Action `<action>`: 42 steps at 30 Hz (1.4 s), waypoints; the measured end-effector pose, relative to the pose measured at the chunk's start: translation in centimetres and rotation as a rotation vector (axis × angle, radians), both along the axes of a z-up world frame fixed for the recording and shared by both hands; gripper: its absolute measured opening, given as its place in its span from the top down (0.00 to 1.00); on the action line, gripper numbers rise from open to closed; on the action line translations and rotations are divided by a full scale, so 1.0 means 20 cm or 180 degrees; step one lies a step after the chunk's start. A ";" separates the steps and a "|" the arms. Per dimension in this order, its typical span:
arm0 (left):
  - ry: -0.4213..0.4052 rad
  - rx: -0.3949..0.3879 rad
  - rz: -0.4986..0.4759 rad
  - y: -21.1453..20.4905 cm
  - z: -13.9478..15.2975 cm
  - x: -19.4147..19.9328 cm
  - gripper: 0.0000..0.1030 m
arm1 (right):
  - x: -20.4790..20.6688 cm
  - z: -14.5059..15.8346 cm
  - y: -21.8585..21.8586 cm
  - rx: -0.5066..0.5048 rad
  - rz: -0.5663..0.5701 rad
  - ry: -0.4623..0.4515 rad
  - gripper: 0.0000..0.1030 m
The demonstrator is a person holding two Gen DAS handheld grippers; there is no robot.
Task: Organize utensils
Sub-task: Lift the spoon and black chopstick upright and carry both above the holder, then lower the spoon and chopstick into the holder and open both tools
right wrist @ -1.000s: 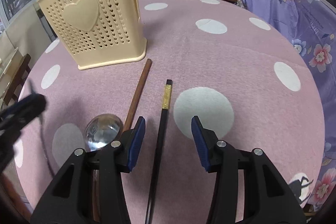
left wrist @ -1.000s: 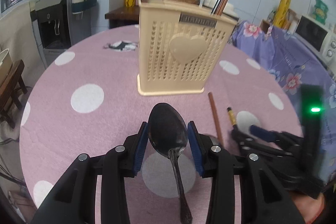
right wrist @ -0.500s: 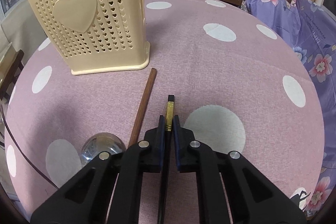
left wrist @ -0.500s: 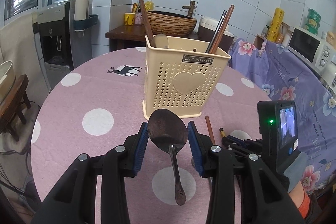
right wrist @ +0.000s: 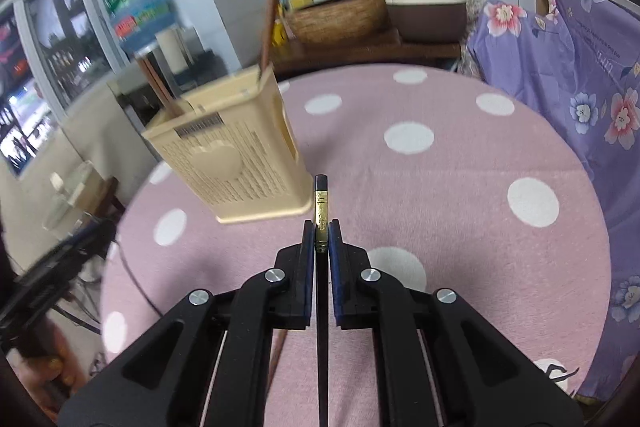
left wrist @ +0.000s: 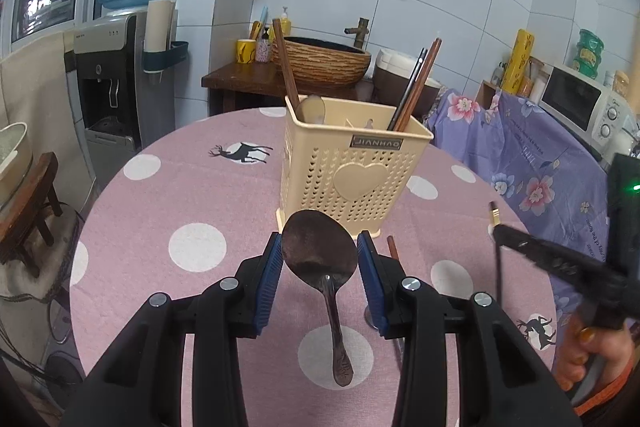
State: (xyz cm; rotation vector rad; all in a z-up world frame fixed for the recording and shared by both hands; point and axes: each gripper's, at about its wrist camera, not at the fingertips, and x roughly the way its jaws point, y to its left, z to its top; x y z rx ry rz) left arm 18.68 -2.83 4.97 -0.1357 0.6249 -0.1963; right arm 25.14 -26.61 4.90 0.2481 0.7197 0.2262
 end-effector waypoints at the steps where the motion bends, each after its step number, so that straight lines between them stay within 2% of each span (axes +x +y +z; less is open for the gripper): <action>1: -0.0014 -0.0014 -0.0001 0.01 0.01 0.00 0.63 | -0.02 0.04 -0.02 0.0032 0.0004 -0.0071 0.92; 7: -0.0080 -0.0030 0.0046 0.04 0.06 0.01 0.63 | -0.12 0.23 -0.10 0.0069 0.0001 -0.0397 0.92; 15: -0.0031 -0.0042 0.0033 0.04 0.02 0.03 0.63 | -0.15 0.27 -0.11 0.0060 0.0032 -0.0424 0.92; 19: -0.0064 -0.0106 0.0000 0.06 0.07 0.05 0.63 | -0.17 0.33 -0.11 0.0100 0.0109 -0.0463 0.92; 23: -0.0185 -0.0149 -0.0071 0.08 0.22 0.10 0.63 | -0.16 0.46 -0.08 0.0090 0.0195 -0.0591 0.92; 28: -0.0395 -0.0202 -0.0149 0.06 0.48 0.21 0.63 | -0.08 0.78 0.02 -0.0039 0.0294 -0.0910 0.92; 31: -0.0599 -0.0154 -0.0076 0.03 0.66 0.32 0.63 | 0.01 0.99 0.07 -0.0058 0.0249 -0.1114 0.92; 35: -0.0776 -0.0074 0.0014 -0.02 0.78 0.45 0.63 | 0.15 1.18 0.12 -0.0076 0.0099 -0.1290 0.92; 38: -0.0783 0.0066 0.0072 -0.07 0.75 0.54 0.63 | 0.26 1.20 0.16 -0.0103 -0.0008 -0.1323 0.92; 42: -0.0661 0.0174 0.0131 -0.09 0.58 0.62 0.63 | 0.37 1.04 0.22 -0.0103 -0.0040 -0.1215 0.92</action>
